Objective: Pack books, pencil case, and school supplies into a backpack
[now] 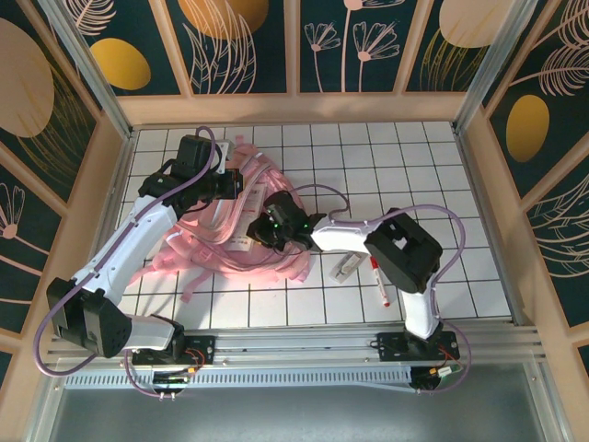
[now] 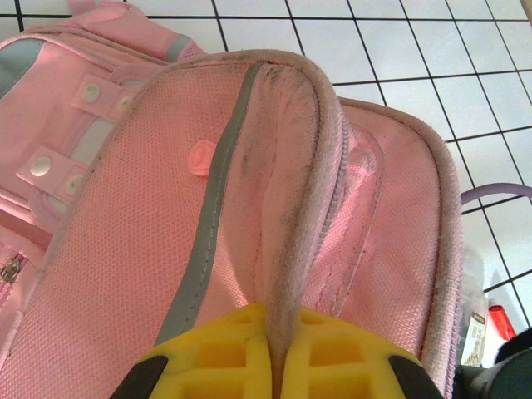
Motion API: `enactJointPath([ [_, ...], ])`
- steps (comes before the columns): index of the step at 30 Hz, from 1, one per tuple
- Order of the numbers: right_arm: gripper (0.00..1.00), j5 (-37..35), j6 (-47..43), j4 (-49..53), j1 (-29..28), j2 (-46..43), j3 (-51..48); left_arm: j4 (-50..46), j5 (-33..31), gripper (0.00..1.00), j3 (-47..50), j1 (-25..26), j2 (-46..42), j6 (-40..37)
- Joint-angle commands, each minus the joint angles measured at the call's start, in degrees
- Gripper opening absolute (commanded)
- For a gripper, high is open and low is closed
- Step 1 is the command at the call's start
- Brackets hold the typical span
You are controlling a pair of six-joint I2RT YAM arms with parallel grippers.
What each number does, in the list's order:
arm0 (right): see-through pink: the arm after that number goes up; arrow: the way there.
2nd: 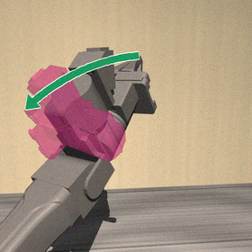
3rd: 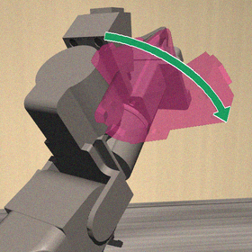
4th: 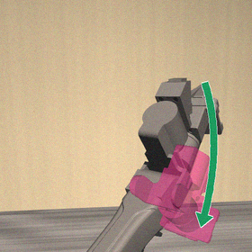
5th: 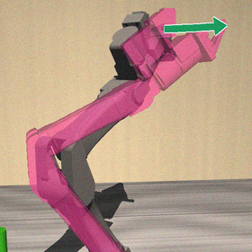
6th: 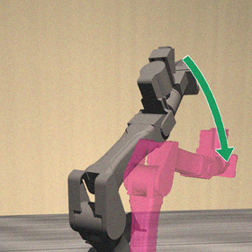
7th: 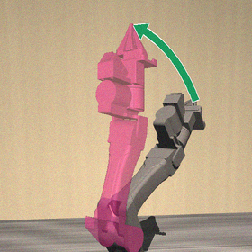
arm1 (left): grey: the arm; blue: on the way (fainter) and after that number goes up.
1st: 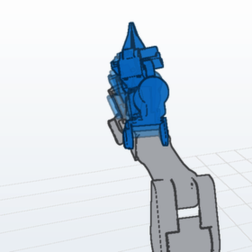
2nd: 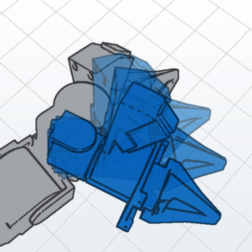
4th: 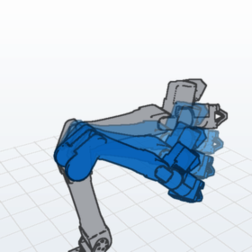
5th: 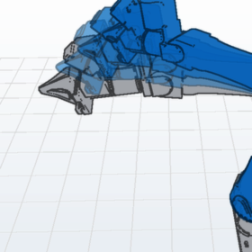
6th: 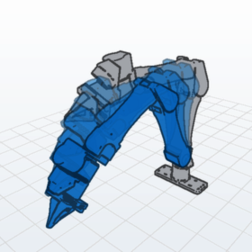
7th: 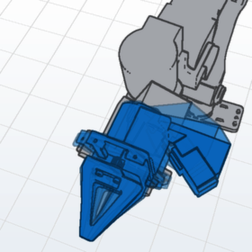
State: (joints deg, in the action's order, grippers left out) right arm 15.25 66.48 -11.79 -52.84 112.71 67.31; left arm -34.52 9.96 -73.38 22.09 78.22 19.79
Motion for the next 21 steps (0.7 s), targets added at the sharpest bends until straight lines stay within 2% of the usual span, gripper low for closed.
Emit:
enactJointPath([
  [1, 0.03, 1.89, 2.17, -13.83, -0.45, 2.44, 0.98, 4.71, 1.95, 0.0, -0.88, 0.41, -1.24, 0.73],
  [5, 0.0, 1.72, 12.18, -24.43, -1.27, 4.89, 1.94, 4.56, 1.73, 0.0, -1.14, 0.37, -1.64, 0.97],
  [9, 0.02, -5.38, 19.49, -28.57, -2.52, 6.19, 2.28, 4.79, 1.6, 0.0, -1.43, 0.44, -1.48, 1.26],
  [12, 0.1, -9.27, 19.24, -24.55, -3.68, 7.19, 5.61, 5.74, 2.81, 0.0, -1.03, 0.41, -1.25, 2.03],
  [15, 0.0, -17.08, 20.31, -28.06, -5.93, 6.37, 3.12, 7.17, 3.17, 0.0, 0.11, 0.41, -1.42, 3.08],
  [16, 0.0, -19.22, 20.86, -28.68, -6.37, 6.53, 2.9, 7.46, 3.51, 0.0, 0.34, 0.41, -1.35, 3.14],
  [21, 0.0, -19.39, 21.96, -29.5, -5.2, 8.21, 5.72, 7.52, 3.47, 0.0, 0.26, 0.37, -1.63, 3.33],
])
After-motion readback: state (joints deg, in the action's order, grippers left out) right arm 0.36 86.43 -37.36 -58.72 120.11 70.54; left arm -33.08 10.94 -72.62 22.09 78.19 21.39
